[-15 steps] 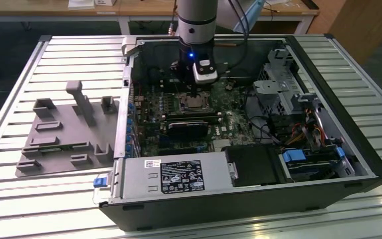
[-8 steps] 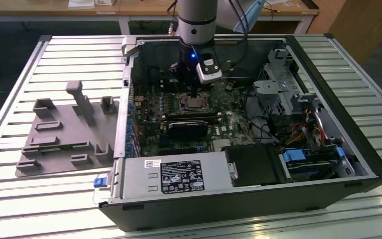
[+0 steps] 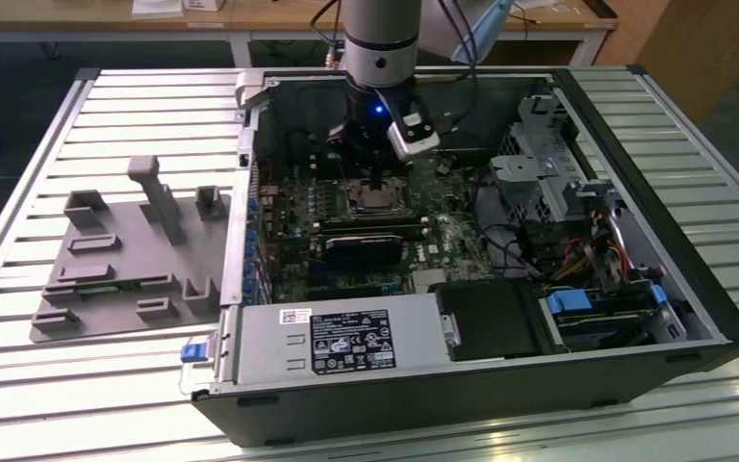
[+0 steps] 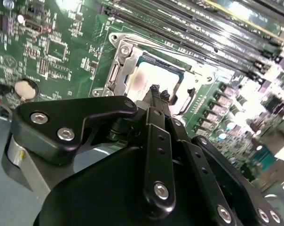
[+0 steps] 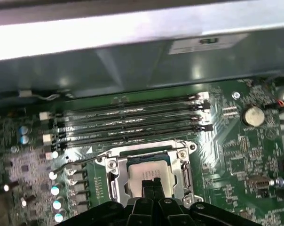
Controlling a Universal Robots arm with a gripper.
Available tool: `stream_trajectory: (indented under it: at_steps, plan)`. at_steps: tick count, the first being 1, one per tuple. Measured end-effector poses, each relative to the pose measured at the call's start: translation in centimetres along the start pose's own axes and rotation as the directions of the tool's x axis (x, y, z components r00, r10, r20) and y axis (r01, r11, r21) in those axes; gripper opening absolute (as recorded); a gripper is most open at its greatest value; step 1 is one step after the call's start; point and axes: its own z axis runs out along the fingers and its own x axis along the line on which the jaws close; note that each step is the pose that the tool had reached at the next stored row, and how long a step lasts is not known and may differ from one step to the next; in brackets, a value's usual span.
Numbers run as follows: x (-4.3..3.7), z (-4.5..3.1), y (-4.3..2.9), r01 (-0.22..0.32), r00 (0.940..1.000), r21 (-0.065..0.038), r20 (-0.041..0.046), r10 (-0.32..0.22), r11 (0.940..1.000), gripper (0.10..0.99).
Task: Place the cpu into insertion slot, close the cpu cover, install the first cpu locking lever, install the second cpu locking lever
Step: 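Close the cpu cover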
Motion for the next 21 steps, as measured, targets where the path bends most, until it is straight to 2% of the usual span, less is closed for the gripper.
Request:
stream_trajectory:
  at_steps: [1,2,3,4,7,13,21]
  plan:
    - [0.02,0.00,0.00,0.010,0.9999,0.010,0.0011,-0.010,0.9999,0.102]
    - [0.07,0.00,-0.01,0.016,0.9999,0.026,0.0030,-0.016,0.9995,0.102]
    - [0.09,0.00,-0.01,0.021,0.9998,0.036,0.0042,-0.021,0.9991,0.102]
    - [0.12,0.01,-0.02,0.027,0.9996,0.038,0.0043,-0.028,0.9989,0.102]
    - [0.20,0.07,-0.03,0.052,0.9987,0.036,0.0039,-0.052,0.9980,0.102]
    - [0.47,0.14,-0.07,0.087,0.9962,0.020,0.0026,-0.087,0.9960,0.102]
    - [1.26,0.33,-0.23,0.087,0.9962,0.017,0.0029,-0.087,0.9961,0.102]
